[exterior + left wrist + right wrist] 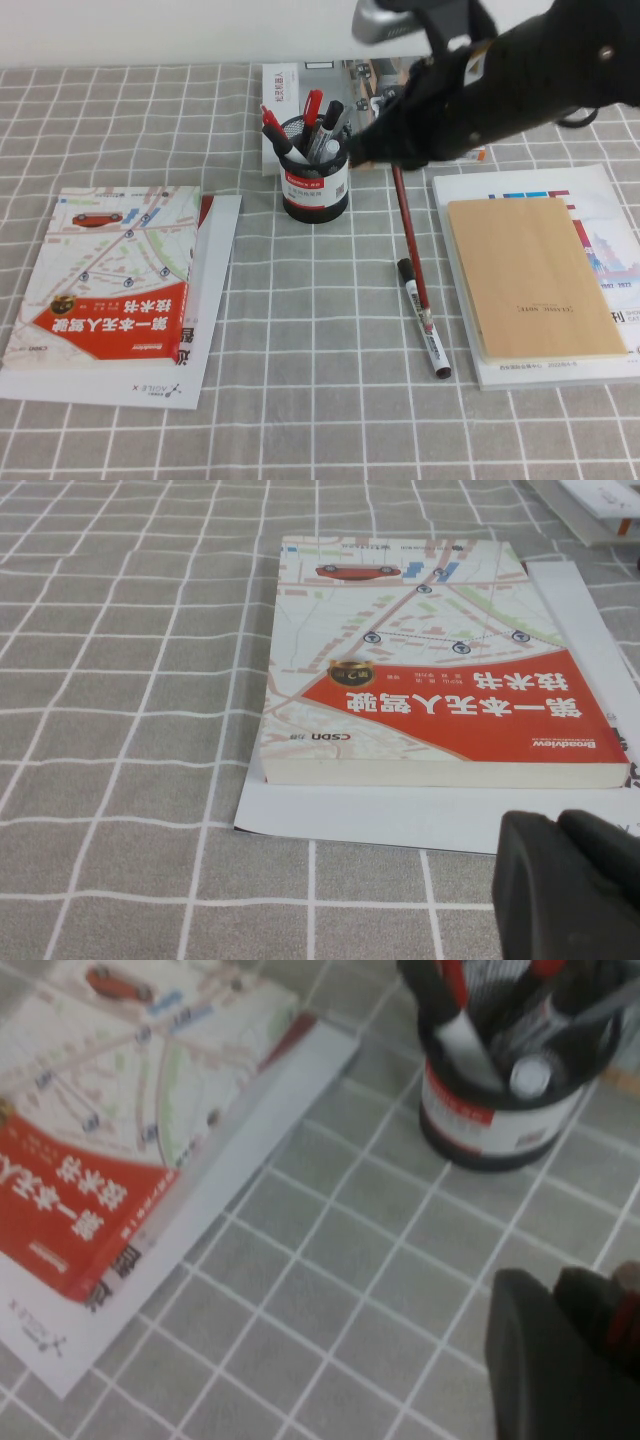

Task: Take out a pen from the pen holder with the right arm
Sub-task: 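Take a marker out of the pen holder and lay it on the table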

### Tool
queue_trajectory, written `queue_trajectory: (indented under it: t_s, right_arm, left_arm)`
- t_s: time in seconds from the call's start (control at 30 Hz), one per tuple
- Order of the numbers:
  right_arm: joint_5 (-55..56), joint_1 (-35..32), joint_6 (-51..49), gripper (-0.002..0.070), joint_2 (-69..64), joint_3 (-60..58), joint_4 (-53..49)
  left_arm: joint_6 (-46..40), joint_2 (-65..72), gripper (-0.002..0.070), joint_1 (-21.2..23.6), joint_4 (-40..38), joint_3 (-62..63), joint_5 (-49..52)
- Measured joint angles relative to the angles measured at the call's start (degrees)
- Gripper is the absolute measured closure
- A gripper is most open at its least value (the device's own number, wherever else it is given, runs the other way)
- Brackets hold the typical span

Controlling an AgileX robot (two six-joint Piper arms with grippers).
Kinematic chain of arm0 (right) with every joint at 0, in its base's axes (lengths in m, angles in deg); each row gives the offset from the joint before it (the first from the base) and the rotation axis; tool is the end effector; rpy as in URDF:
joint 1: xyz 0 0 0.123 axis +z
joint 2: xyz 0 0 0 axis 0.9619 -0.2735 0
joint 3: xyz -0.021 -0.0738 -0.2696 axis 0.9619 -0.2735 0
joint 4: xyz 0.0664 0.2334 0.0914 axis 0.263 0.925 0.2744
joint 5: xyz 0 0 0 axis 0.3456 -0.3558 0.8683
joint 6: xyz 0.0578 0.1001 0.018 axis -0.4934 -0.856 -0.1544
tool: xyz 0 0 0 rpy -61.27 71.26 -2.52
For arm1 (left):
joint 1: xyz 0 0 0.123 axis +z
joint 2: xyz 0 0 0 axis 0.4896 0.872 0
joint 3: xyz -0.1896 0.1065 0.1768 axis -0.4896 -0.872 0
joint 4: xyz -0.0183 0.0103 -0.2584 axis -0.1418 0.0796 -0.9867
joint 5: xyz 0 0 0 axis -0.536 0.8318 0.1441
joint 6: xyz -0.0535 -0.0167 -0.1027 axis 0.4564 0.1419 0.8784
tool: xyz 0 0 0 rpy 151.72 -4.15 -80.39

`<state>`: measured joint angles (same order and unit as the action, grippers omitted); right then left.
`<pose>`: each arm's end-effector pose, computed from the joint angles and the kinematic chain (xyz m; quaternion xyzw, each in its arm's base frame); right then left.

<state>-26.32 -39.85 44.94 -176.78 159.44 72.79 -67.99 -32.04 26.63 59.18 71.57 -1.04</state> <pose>0.3289 0.2377 0.3321 -0.2410 0.8835 0.1791 0.3595 0.0891 -0.0066 0.1621 0.0339 0.8069 -0.0160 0.5895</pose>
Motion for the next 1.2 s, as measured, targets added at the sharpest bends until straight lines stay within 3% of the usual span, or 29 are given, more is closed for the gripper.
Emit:
queue_trajectory:
  t_s: [0.4, 1.2]
  right_arm:
    - [-0.62, -2.17, 0.00, 0.0681, -12.19, 0.00, 7.43]
    - [12.48, -4.01, -0.32, 0.0681, -22.45, 0.00, 11.01]
  left_arm:
    - [0.00, 0.00, 0.0678, 0.00, 0.00, 0.00, 0.00]
    - [0.00, 0.00, 0.0678, 0.00, 0.00, 0.00, 0.00]
